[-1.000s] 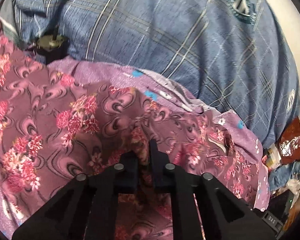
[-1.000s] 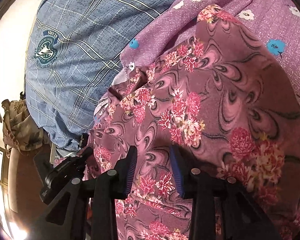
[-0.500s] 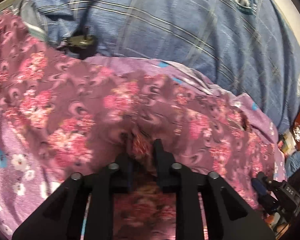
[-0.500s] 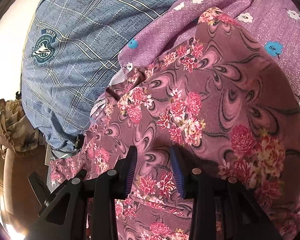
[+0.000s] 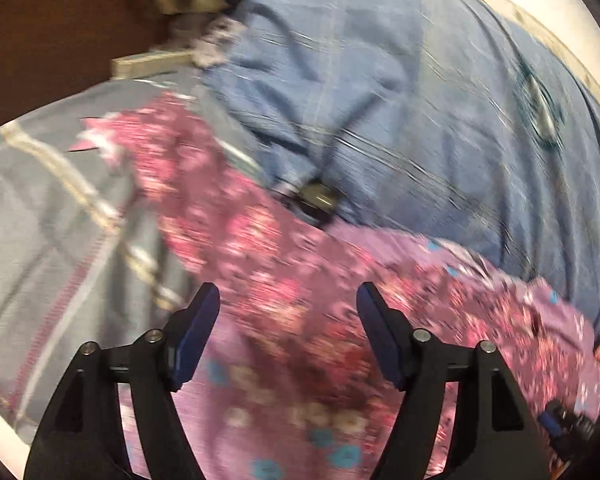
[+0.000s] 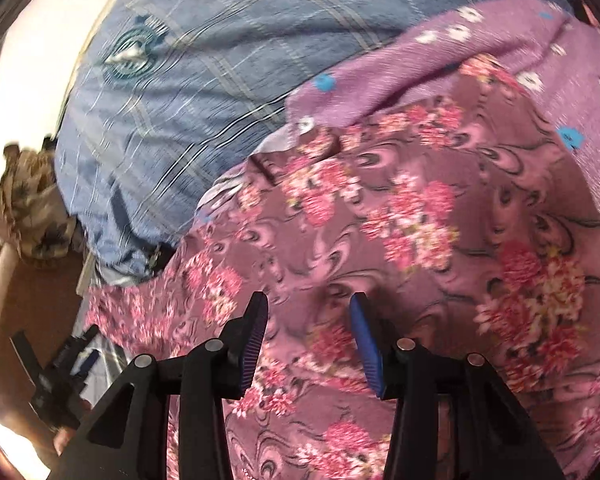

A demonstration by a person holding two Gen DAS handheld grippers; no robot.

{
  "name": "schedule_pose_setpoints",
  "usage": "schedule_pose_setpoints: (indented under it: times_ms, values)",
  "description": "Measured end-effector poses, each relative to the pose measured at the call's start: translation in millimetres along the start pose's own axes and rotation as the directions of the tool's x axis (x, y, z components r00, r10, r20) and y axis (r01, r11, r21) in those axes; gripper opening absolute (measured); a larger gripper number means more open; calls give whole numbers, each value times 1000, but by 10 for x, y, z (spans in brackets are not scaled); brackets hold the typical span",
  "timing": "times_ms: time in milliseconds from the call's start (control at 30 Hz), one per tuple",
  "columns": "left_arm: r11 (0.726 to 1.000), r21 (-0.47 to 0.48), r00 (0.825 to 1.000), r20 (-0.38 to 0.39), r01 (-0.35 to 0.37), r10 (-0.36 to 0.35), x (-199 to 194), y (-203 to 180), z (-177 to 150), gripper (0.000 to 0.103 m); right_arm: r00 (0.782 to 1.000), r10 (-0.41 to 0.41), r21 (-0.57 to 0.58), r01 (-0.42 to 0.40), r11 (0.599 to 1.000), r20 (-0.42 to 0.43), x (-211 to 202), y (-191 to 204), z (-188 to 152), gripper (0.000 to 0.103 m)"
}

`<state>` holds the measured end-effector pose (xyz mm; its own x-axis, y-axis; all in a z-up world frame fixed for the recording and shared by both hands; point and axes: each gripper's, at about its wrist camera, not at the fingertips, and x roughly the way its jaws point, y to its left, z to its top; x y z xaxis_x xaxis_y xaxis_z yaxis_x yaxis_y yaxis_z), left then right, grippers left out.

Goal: Fold small clothes

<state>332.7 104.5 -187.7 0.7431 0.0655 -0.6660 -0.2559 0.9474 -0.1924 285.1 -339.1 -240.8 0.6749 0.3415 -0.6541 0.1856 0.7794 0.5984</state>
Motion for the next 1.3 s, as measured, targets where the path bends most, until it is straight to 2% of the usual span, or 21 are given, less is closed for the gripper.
schedule_pose_setpoints:
  times_ms: [100, 200, 267, 367, 500, 633, 800, 933, 967, 1000, 1067, 1167, 1300]
  values:
    - [997, -61, 999, 28, -40, 42, 26, 317, 105, 72, 1000, -8, -70, 8, 998, -2, 32, 149, -72, 45]
    - [987, -137, 996, 12, -81, 84, 170, 634, 208, 72, 1000, -17, -138, 17, 990, 0, 60, 263, -145, 45]
    - [978, -195, 997, 7, -68, 71, 255, 816, 285, 72, 1000, -24, -167, 25, 986, 6, 67, 299, -167, 45]
    - [972, -228, 998, 14, -54, 59, 314, 973, 394, 72, 1000, -19, -174, 18, 985, 1, 94, 315, -171, 45]
    - [955, -297, 1000, -10, 17, -22, 523, 1179, 491, 72, 1000, -20, -170, 19, 985, 0, 127, 297, -159, 45]
    - [941, -327, 996, -13, 81, -90, 691, 1190, 590, 72, 1000, -21, -164, 19, 986, -10, 173, 289, -140, 45]
    - [953, -290, 995, -15, 87, -96, 924, 1088, 808, 72, 1000, -15, -148, 12, 989, -21, 197, 241, -119, 44]
    - [945, -311, 995, 8, 101, -104, 1053, 1062, 926, 72, 1000, -8, -138, 4, 990, -26, 200, 206, -101, 43]
    - [945, -310, 995, 9, 99, -101, 1077, 1052, 936, 61, 1000, -8, -139, 4, 990, -27, 205, 209, -101, 43]
    - [947, -313, 997, -4, 78, -83, 1111, 1047, 949, 42, 1000, -8, -141, 4, 990, -27, 208, 213, -101, 44]
    - [941, -332, 997, -19, 63, -73, 1154, 1079, 951, 20, 1000, -14, -149, 10, 989, -27, 220, 232, -96, 42]
    - [939, -342, 999, -21, 35, -44, 1194, 1150, 919, 5, 1000, -13, -161, 9, 987, -28, 228, 261, -99, 37]
    - [942, -331, 999, 12, 45, -44, 1079, 1130, 915, 2, 1000, -5, -162, 2, 987, -23, 186, 282, -111, 32]
